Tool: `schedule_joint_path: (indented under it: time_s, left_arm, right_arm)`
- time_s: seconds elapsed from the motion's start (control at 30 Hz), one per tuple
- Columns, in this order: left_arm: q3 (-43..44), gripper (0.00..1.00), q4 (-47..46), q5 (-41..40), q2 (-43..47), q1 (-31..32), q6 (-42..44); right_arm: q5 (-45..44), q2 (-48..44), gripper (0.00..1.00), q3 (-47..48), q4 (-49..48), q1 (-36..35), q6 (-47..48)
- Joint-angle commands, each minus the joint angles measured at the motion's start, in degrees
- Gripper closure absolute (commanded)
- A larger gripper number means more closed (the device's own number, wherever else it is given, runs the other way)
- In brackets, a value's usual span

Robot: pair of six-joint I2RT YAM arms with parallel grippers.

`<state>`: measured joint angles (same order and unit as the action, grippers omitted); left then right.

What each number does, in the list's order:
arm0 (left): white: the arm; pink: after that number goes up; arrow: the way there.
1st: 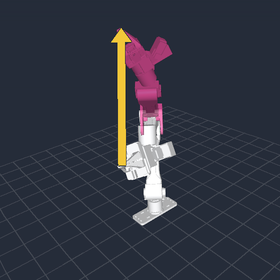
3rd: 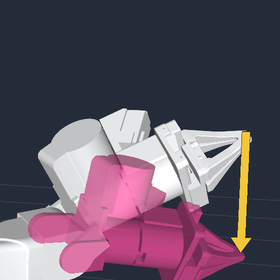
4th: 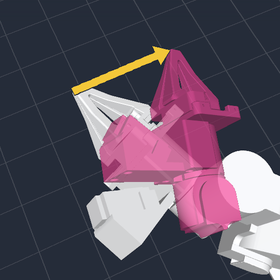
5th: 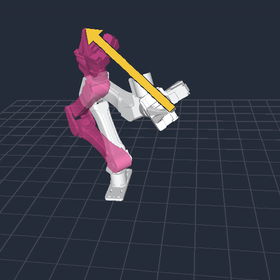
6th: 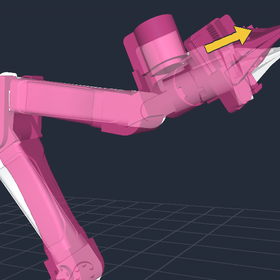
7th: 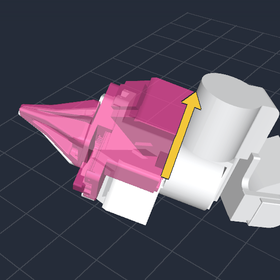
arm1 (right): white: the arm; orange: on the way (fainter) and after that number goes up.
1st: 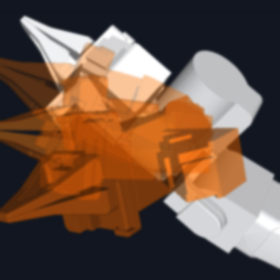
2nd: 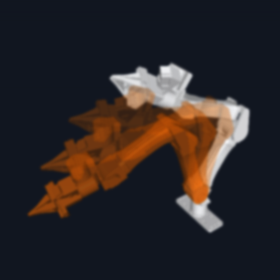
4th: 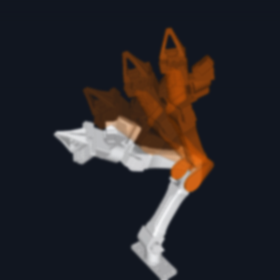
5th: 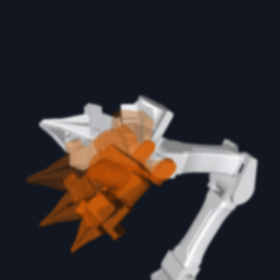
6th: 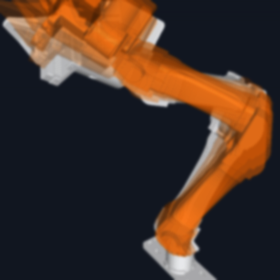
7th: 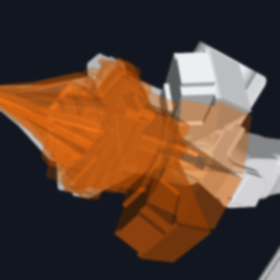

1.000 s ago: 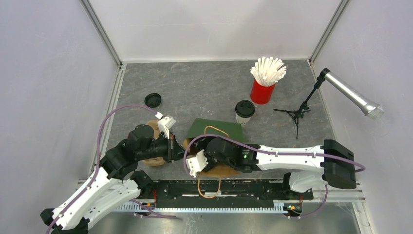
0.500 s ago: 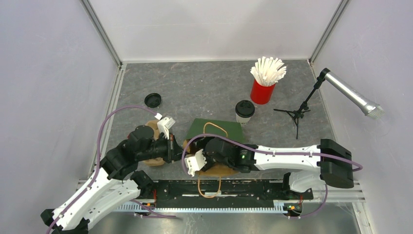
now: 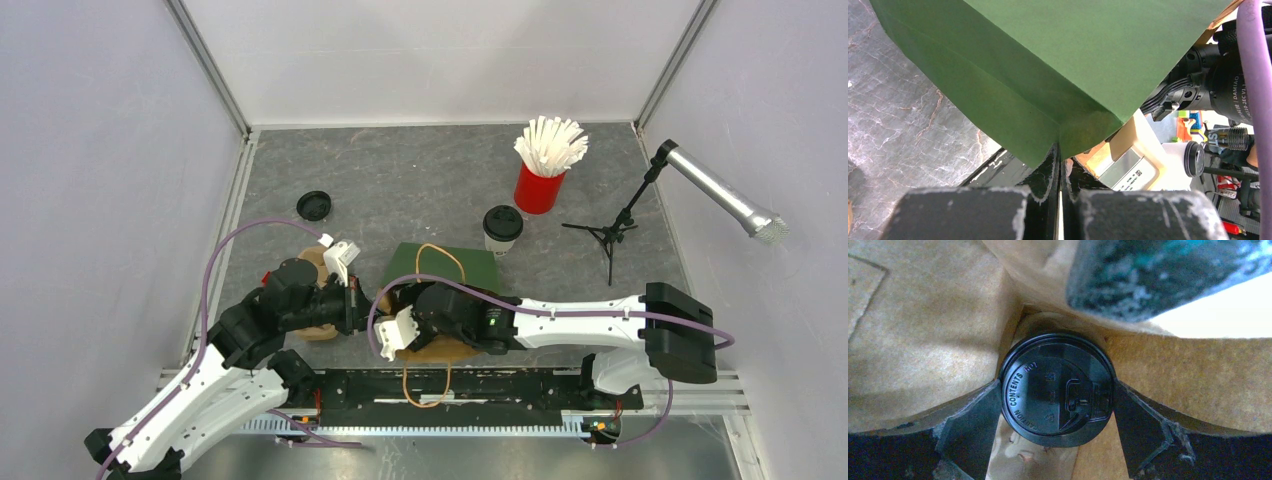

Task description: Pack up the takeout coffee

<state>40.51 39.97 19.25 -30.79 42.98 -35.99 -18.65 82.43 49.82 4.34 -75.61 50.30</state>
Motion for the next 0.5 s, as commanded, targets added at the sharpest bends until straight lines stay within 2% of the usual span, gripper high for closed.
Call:
schedule_joint_path:
  time_s: [0.0, 0.3, 0.47]
  left_arm:
    - [-0.01, 0.96, -4.72, 1.95, 0.63, 0.26, -3.8]
    - [-0.04, 0.97, -4.77, 1.79, 0.47, 0.26, -3.74]
    - [-0.05, 0.97, -4.73, 1.51, 0.75, 0.26, -3.79]
  right_arm:
    - [-1.81, 1.61, 0.16, 1.33, -0.47, 0.58, -1.14]
    - [-2.17, 1.78, 0.16, 0.99, -1.08, 0.68, -1.52]
    - [-1.95, 1.19, 0.1, 2.45, 0.2, 0.66, -2.05]
